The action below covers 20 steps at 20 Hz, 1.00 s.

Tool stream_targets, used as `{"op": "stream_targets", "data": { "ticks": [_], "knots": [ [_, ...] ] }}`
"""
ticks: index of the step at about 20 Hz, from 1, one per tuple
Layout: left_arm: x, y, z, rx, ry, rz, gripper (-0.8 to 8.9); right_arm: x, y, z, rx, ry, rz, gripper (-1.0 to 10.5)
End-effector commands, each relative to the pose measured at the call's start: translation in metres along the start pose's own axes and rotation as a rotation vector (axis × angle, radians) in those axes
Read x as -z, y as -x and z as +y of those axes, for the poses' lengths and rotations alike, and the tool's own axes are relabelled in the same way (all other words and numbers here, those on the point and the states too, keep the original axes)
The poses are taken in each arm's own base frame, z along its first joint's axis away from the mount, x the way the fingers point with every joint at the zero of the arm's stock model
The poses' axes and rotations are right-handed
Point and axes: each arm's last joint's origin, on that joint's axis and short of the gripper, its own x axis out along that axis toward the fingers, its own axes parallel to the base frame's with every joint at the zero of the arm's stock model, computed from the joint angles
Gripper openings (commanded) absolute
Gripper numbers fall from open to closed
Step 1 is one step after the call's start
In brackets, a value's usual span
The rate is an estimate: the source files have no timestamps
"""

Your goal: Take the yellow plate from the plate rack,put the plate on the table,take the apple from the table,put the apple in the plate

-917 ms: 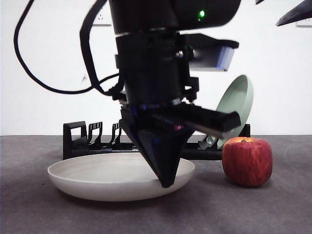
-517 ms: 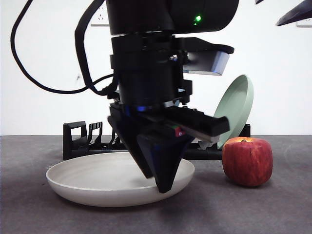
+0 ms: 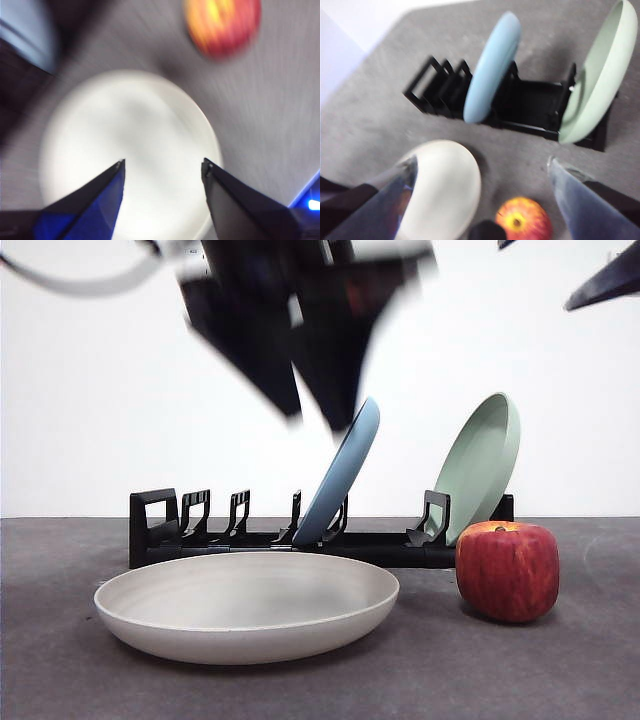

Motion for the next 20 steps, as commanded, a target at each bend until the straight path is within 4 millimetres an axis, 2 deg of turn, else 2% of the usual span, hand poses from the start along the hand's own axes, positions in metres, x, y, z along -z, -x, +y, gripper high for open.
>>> {"op": "stream_targets", "data": {
  "ticks": [1, 3, 6, 8, 10, 12, 16, 20],
  "knots": [
    [-0.001, 0.037, 0.019, -0.049, 0.074, -0.127, 2.52, 0.003, -0.005, 0.008, 0.035, 0.102, 0.041, 4.5],
    [0.001, 0.065, 0.033, -0.085, 0.125, -0.224, 2.52, 0.006, -0.01, 0.014, 0.07, 0.133, 0.084, 4.8],
    [0.009, 0.106, 0.053, -0.109, 0.203, -0.365, 2.52, 0.011, -0.022, 0.022, 0.111, 0.163, 0.138, 5.7],
    [0.016, 0.13, 0.065, -0.11, 0.252, -0.451, 2.51, 0.014, -0.031, 0.026, 0.119, 0.194, 0.176, 5.7],
    [0.03, 0.16, 0.081, -0.122, 0.32, -0.559, 2.51, 0.021, -0.051, 0.031, 0.147, 0.225, 0.245, 5.7],
    [0.044, 0.182, 0.093, -0.152, 0.374, -0.631, 2.51, 0.03, -0.073, 0.032, 0.172, 0.248, 0.324, 5.7],
    [0.065, 0.205, 0.107, -0.169, 0.427, -0.7, 2.51, 0.051, -0.116, 0.023, 0.22, 0.251, 0.489, 5.7],
    [0.073, 0.209, 0.111, -0.22, 0.435, -0.68, 2.51, 0.072, -0.148, 0.013, 0.236, 0.242, 0.616, 5.6]
  ]
}}
